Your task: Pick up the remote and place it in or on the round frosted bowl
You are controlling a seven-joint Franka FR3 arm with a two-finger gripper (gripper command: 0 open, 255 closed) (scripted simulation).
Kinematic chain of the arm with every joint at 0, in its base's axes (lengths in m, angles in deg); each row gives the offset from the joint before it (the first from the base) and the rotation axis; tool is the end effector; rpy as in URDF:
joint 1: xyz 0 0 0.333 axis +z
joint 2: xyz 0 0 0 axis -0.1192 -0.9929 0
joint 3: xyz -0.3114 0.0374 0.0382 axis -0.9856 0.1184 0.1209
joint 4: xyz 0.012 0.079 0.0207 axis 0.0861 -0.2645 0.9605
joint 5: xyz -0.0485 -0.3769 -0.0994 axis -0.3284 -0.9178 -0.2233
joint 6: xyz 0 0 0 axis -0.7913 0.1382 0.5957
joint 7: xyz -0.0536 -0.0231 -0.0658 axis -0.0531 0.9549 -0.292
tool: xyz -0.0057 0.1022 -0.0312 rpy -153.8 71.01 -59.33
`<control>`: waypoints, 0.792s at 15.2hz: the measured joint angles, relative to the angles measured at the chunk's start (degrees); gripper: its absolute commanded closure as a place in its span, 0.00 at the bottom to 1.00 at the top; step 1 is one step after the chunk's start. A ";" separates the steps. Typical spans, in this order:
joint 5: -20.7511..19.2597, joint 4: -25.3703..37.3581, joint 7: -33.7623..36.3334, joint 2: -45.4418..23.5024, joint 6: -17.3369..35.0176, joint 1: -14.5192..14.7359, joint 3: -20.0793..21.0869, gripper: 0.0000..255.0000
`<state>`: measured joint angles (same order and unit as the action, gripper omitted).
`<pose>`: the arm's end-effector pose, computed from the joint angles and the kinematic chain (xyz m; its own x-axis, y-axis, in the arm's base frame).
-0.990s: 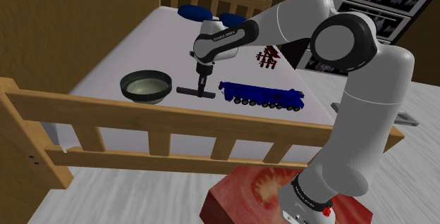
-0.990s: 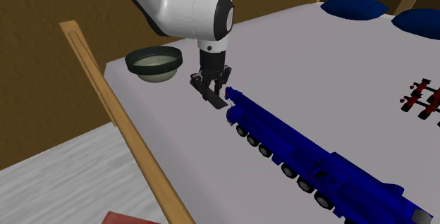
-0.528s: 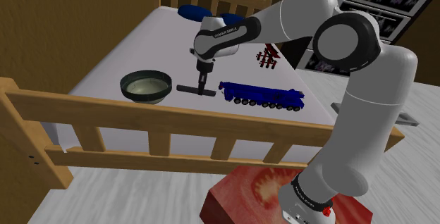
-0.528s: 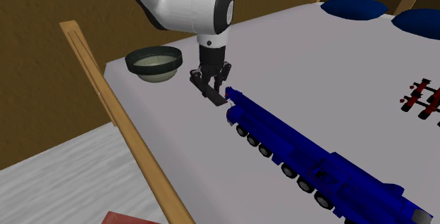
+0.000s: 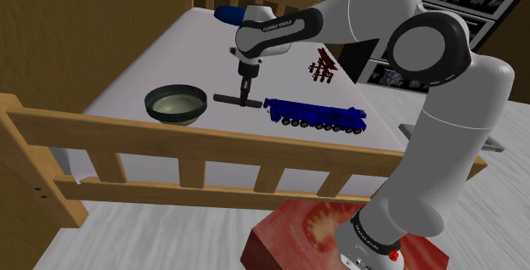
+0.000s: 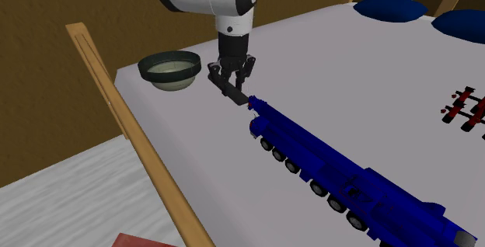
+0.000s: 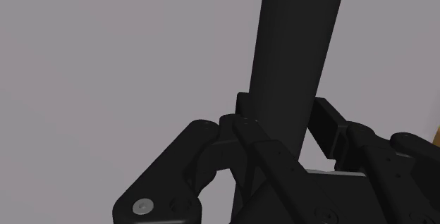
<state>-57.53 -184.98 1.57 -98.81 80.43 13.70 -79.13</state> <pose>0.6153 0.0398 0.3719 0.6878 0.7259 -0.0088 0.7230 -0.6860 -0.0814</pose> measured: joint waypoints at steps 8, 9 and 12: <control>-0.35 3.20 0.43 2.29 -5.47 0.02 -0.09 1.00; -0.38 3.76 0.47 2.51 -6.24 0.01 -0.11 1.00; -0.48 5.40 0.59 3.03 -8.40 0.00 -0.14 1.00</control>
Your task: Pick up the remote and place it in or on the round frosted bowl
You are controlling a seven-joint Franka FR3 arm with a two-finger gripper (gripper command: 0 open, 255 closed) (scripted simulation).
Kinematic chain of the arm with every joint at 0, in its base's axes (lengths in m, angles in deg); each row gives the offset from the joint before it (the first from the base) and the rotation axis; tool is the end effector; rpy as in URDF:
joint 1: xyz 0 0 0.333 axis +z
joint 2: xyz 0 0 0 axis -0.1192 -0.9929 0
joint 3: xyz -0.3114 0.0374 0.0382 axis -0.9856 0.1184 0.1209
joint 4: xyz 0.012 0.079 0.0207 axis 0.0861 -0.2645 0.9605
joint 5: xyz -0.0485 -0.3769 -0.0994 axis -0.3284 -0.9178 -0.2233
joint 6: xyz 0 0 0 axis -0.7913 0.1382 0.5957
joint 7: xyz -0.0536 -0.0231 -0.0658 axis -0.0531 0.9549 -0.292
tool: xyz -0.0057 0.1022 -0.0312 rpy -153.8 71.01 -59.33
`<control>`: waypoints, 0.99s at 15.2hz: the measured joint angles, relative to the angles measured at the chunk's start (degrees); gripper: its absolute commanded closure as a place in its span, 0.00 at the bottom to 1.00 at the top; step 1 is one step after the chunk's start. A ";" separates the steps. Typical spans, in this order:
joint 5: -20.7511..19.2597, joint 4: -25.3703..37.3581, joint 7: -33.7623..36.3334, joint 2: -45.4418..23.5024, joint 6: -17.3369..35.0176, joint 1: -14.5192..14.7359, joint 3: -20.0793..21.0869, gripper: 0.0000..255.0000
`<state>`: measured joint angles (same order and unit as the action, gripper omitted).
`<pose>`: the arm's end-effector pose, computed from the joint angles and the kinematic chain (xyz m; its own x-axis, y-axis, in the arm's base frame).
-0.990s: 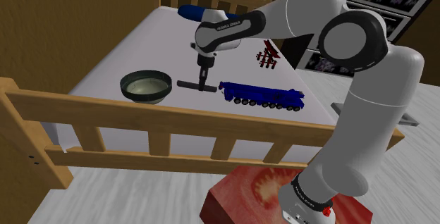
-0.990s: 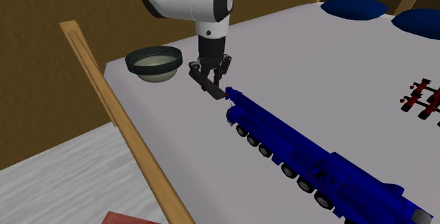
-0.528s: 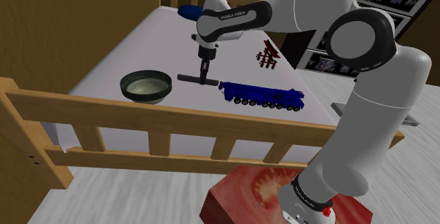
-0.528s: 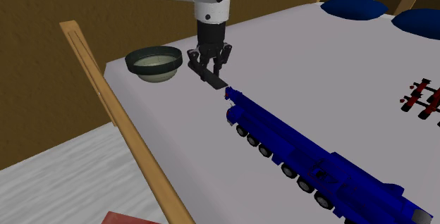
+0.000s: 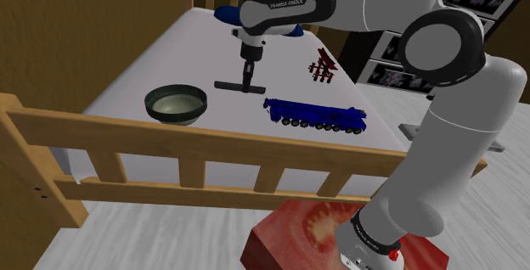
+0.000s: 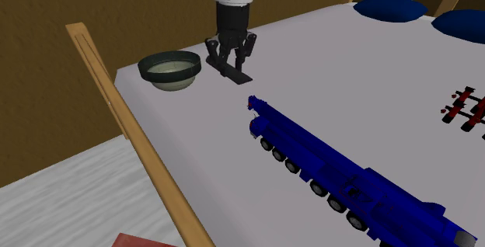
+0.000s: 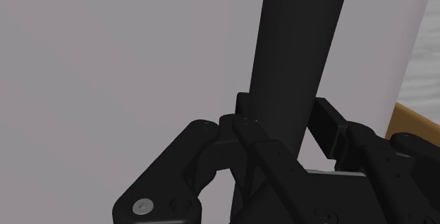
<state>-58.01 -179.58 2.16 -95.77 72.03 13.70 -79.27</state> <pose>0.6154 0.0395 0.4361 0.6876 0.7261 -0.0087 0.7232 -0.6859 -0.0811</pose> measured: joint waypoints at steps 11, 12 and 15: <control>-0.22 6.89 2.06 0.42 -7.19 0.93 0.60 1.00; -0.18 8.27 2.84 -0.67 -7.45 1.38 0.93 1.00; -0.22 11.94 5.98 -3.43 -8.19 3.30 2.14 1.00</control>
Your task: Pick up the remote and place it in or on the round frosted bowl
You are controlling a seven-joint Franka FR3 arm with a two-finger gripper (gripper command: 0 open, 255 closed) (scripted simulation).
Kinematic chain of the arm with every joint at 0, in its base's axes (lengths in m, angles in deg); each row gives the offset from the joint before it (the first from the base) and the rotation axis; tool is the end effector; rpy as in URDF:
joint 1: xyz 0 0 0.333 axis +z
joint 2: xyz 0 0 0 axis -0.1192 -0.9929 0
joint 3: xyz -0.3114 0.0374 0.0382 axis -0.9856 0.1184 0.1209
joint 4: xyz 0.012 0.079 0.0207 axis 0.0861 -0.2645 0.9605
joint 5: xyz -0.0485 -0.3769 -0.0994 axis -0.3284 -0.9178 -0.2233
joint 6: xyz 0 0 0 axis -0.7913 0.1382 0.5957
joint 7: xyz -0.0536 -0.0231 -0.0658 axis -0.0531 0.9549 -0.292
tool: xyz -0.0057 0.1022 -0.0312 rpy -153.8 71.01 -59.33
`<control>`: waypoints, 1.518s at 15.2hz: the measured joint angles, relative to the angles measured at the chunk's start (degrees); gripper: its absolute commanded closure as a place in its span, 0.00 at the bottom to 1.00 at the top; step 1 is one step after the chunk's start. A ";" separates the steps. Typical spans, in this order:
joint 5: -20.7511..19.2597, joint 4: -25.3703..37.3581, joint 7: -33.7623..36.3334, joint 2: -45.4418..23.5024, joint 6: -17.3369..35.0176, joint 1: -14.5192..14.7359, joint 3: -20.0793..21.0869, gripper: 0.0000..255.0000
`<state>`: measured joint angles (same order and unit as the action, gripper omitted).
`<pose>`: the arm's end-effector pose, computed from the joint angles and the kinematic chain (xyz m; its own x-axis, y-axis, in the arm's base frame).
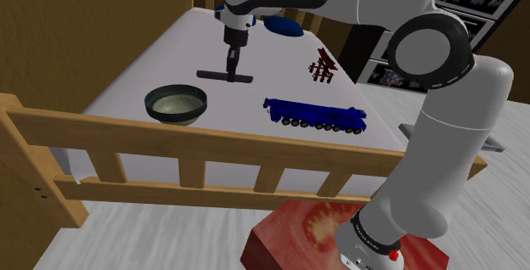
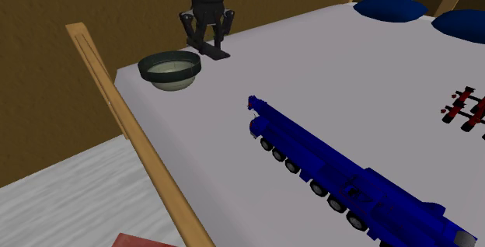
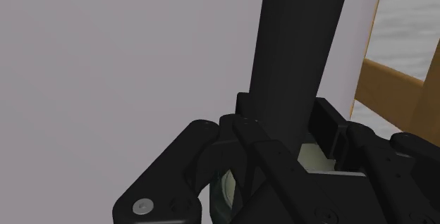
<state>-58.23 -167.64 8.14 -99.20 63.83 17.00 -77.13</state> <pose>0.6331 0.1016 0.4848 0.6867 0.7269 -0.0092 0.7240 -0.6850 -0.0813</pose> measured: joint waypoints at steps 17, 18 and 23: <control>-0.96 24.96 12.19 -19.52 -4.73 8.50 3.52 1.00; -0.95 24.34 12.20 -19.63 -3.98 8.54 3.53 1.00; -0.91 20.54 11.93 -19.47 -0.36 8.48 3.50 1.00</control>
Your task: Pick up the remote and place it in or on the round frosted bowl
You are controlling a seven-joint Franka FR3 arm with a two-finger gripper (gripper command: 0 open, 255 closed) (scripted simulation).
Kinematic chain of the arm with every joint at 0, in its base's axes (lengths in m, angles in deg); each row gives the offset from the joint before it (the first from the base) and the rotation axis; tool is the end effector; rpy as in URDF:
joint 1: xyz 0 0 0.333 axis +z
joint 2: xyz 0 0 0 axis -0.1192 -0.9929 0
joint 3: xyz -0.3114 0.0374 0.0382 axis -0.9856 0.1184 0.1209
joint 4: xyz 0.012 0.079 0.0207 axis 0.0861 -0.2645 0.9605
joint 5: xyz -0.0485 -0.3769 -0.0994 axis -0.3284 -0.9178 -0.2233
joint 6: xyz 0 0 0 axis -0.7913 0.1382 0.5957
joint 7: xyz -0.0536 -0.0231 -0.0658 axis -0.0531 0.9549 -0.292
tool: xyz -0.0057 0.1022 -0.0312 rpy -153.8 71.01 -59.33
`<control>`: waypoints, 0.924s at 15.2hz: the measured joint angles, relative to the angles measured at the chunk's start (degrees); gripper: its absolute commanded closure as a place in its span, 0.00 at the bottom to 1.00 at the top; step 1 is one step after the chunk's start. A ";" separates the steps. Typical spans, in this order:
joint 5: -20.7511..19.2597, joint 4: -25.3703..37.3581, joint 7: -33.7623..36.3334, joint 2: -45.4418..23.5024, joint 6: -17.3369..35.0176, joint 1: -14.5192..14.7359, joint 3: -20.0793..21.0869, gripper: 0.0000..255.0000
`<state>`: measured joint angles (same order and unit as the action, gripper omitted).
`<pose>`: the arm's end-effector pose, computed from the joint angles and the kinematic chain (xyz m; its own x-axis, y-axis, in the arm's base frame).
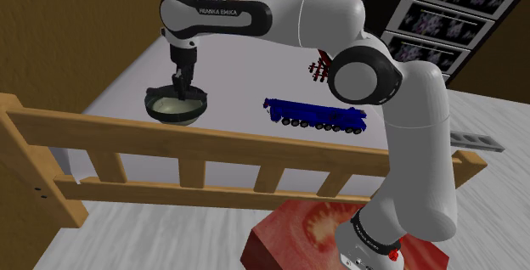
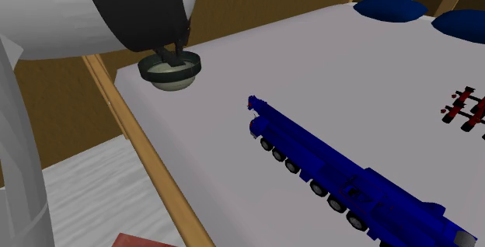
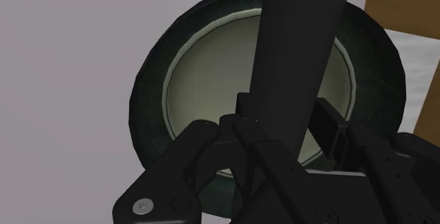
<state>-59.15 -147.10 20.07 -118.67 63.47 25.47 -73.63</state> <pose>0.6817 0.2519 0.4215 0.6876 0.7260 -0.0098 0.7231 -0.6859 -0.0817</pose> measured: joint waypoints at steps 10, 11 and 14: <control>0.00 -0.47 -0.01 -0.05 0.57 0.01 0.00 0.00; 0.00 -0.47 -0.01 -0.05 0.57 0.01 0.00 0.00; -0.02 1.47 -0.05 -0.76 -0.64 -0.05 -0.02 0.00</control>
<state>-59.17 -145.62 20.02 -119.43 62.83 25.42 -73.65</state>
